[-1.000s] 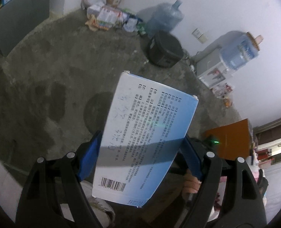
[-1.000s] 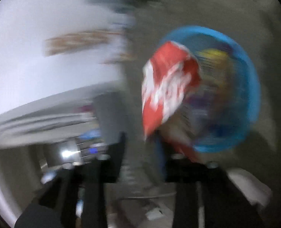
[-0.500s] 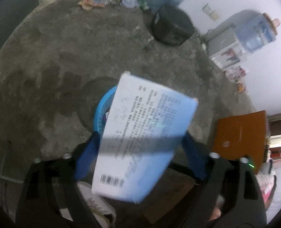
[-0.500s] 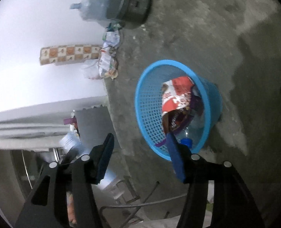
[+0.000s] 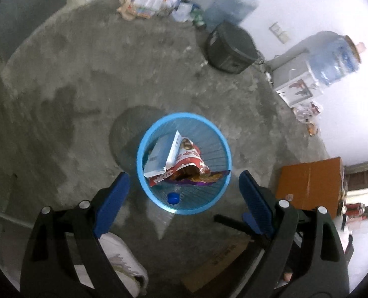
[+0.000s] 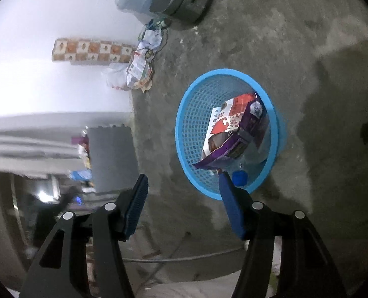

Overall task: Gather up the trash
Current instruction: 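Open both grippers to drop the box and bag into the wastebasket, then move both tools back to the table toward the teal bag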

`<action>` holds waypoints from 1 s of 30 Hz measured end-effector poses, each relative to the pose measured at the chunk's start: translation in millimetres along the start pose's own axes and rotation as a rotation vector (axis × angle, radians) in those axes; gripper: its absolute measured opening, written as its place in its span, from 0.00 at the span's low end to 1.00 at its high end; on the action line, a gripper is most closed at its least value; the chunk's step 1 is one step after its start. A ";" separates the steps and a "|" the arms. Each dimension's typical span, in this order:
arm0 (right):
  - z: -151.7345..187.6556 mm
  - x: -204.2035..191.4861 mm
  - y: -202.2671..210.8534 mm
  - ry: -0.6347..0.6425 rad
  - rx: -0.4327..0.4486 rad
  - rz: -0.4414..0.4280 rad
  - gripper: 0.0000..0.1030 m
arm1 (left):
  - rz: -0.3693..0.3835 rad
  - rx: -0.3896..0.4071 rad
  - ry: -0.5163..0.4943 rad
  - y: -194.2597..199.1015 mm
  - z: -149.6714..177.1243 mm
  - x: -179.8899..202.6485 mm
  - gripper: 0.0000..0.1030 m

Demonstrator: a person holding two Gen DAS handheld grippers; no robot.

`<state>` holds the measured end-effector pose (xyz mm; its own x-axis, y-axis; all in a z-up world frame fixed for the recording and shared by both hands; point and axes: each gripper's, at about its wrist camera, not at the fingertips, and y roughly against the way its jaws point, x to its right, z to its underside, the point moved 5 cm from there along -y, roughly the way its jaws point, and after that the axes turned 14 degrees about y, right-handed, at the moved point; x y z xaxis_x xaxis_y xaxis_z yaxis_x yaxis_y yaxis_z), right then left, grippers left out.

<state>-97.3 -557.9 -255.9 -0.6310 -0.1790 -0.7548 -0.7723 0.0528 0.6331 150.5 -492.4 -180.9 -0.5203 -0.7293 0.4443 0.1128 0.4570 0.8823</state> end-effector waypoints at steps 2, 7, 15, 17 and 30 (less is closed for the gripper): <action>2.4 -18.6 4.2 0.088 -0.007 0.055 0.56 | 0.018 0.037 -0.034 27.3 4.8 4.2 0.82; 14.4 -80.7 18.7 0.352 0.007 0.167 0.60 | 0.061 0.140 -0.084 109.5 27.0 -2.6 0.83; 56.1 -186.1 47.8 0.690 0.033 0.127 0.70 | 0.068 0.336 -0.013 241.9 79.5 -76.3 0.83; 72.2 -210.8 50.5 0.759 0.015 0.096 0.71 | 0.053 0.385 0.012 271.5 95.5 -101.9 0.83; 209.1 -333.7 40.1 1.130 -0.184 -0.122 0.73 | -0.129 0.743 0.273 437.5 210.2 -284.5 0.83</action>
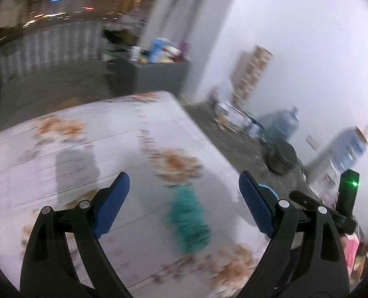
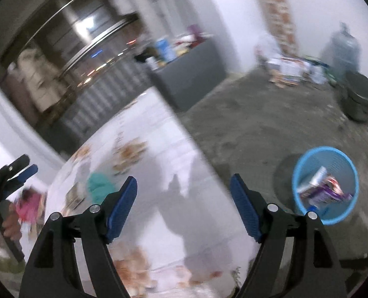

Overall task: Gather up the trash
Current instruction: 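Move both tools back to the table toward the teal bag, then grasp the gold packet with left gripper while right gripper grasps the teal plastic bag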

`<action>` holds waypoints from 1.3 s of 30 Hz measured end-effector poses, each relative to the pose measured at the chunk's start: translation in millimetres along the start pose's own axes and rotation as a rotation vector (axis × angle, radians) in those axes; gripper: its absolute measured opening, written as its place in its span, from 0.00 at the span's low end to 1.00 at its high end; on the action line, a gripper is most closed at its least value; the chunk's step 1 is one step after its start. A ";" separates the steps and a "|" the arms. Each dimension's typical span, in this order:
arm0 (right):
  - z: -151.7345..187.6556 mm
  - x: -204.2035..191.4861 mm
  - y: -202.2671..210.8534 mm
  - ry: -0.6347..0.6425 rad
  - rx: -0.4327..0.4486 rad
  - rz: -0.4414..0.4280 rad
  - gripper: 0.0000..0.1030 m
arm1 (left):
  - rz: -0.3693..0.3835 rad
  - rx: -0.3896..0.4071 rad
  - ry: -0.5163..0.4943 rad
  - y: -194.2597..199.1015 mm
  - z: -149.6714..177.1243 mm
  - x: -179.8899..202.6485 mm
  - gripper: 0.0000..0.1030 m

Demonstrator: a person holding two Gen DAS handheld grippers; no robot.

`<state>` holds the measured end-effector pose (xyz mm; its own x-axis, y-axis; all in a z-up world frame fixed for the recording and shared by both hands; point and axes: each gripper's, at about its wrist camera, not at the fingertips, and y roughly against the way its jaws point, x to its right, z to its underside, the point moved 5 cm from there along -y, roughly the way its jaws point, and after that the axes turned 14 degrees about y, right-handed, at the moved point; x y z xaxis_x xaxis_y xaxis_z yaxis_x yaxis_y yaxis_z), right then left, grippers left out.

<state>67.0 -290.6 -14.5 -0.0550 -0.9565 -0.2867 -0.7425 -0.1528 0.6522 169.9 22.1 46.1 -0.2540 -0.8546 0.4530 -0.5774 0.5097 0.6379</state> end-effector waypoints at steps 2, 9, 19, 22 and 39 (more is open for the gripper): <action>-4.1 -28.4 -9.9 0.052 -0.015 -0.057 0.74 | -0.036 0.033 0.041 17.2 -0.6 -28.2 0.83; -3.0 -110.0 -48.9 0.187 -0.113 -0.201 0.74 | -0.131 0.085 0.129 54.4 18.7 -105.7 0.83; 4.2 -155.4 -84.8 0.230 -0.213 -0.158 0.74 | -0.112 0.014 0.127 23.6 32.9 -138.9 0.83; 2.6 -150.9 -91.8 0.206 -0.233 -0.148 0.74 | -0.112 -0.015 0.028 -2.2 35.1 -128.4 0.83; 18.2 -146.5 -127.0 0.127 -0.356 -0.204 0.40 | -0.089 -0.259 -0.027 -99.9 34.4 -135.2 0.82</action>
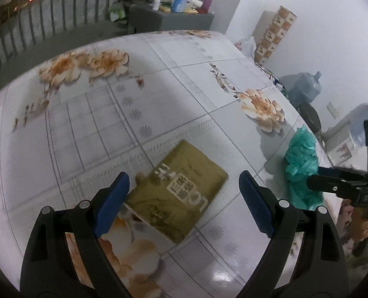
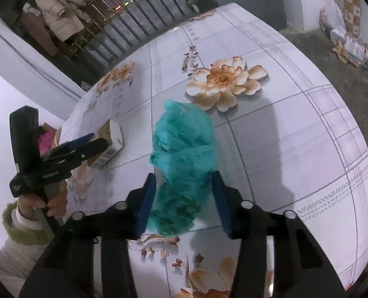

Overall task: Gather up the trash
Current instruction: 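Grasp the gold packet with left gripper while right gripper grasps the teal plastic bag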

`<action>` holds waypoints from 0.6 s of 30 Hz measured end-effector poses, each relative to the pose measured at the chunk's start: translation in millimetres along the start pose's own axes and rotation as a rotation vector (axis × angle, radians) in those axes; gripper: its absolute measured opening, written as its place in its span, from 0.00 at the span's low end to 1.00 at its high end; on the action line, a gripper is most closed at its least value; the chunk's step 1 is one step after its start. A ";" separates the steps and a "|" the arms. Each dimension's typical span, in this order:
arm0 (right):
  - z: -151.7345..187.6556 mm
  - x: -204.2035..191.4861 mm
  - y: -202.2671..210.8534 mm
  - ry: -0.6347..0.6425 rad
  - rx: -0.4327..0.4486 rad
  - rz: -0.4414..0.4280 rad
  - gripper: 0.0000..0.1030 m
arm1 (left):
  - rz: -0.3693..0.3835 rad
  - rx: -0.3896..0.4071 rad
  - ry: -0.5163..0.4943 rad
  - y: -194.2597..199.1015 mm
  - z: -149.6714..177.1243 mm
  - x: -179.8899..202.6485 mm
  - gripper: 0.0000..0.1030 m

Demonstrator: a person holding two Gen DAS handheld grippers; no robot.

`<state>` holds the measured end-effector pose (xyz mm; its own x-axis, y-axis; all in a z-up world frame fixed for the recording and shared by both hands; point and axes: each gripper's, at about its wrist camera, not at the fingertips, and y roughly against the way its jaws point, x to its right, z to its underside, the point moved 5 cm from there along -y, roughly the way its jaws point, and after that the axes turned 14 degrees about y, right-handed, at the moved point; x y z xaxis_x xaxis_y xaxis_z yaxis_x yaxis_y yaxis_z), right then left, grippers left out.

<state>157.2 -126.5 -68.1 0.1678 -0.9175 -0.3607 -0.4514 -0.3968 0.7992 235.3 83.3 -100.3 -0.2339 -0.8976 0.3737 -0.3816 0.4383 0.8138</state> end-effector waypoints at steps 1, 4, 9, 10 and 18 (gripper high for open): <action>0.2 0.7 0.1 -0.003 0.000 -0.009 0.36 | 0.002 -0.002 0.004 1.0 0.9 0.5 0.82; 1.1 3.4 0.1 -0.010 -0.003 -0.027 0.34 | -0.028 -0.003 -0.026 3.0 8.3 6.2 0.82; 2.2 4.8 1.8 -0.007 -0.002 -0.032 0.33 | -0.166 0.002 -0.128 -0.4 20.3 15.4 0.69; 2.2 4.9 1.8 -0.007 -0.002 -0.032 0.32 | -0.185 0.003 -0.130 -0.7 21.6 14.7 0.65; 6.6 9.8 6.1 -0.005 -0.008 -0.033 0.30 | -0.193 0.018 -0.059 5.3 26.5 7.2 0.52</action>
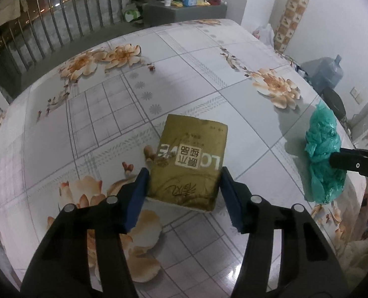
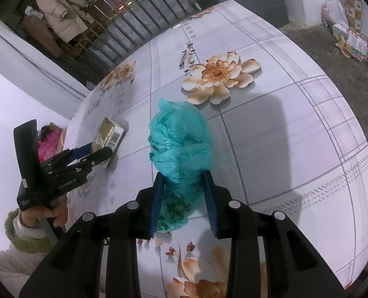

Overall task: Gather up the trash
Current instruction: 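Grasp the gold packet with left gripper while right gripper grasps the teal plastic bag, then lift the gold packet and teal bag and carry them to the wastebasket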

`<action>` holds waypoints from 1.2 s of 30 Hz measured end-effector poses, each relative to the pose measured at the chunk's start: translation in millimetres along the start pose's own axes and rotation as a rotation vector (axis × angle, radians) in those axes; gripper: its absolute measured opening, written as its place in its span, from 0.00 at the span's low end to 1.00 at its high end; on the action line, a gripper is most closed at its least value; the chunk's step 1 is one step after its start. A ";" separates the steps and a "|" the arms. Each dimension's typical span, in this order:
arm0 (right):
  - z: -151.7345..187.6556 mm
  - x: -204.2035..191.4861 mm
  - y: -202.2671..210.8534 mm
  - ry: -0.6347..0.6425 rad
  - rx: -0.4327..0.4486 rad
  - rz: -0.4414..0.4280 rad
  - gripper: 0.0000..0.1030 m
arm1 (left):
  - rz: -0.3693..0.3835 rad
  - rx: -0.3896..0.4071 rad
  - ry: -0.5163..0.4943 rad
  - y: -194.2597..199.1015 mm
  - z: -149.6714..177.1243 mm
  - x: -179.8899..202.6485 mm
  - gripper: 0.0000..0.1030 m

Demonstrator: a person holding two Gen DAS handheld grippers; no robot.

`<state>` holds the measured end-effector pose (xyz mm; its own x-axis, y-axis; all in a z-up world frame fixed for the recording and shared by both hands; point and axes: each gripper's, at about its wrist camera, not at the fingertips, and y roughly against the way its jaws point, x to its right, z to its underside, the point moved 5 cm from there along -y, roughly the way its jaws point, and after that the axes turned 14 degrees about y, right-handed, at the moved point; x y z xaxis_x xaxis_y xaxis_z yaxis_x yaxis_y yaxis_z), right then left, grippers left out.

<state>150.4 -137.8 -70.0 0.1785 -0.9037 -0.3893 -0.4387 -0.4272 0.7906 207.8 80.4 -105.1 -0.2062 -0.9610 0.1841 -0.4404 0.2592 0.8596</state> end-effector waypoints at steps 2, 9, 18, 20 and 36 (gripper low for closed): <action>2.6 1.5 3.6 -0.004 -0.005 -0.002 0.30 | 0.005 -0.009 0.008 2.3 5.2 2.9 0.52; 30.4 2.9 25.3 0.032 -0.076 0.040 0.30 | 0.116 -0.133 0.086 29.1 58.3 16.6 0.52; 37.7 10.5 29.1 0.000 -0.055 0.083 0.41 | 0.075 -0.099 0.016 33.7 78.8 39.0 0.66; 36.3 10.1 25.8 0.001 -0.054 0.082 0.43 | 0.042 -0.082 -0.018 30.8 78.8 42.6 0.67; 39.8 7.9 11.8 -0.019 -0.051 0.058 0.49 | -0.015 -0.065 -0.068 25.5 77.6 48.0 0.55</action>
<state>111.6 -148.8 -82.5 0.1370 -0.9266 -0.3503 -0.4021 -0.3752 0.8352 118.9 48.3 -111.3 -0.2600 -0.9554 0.1403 -0.3868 0.2362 0.8914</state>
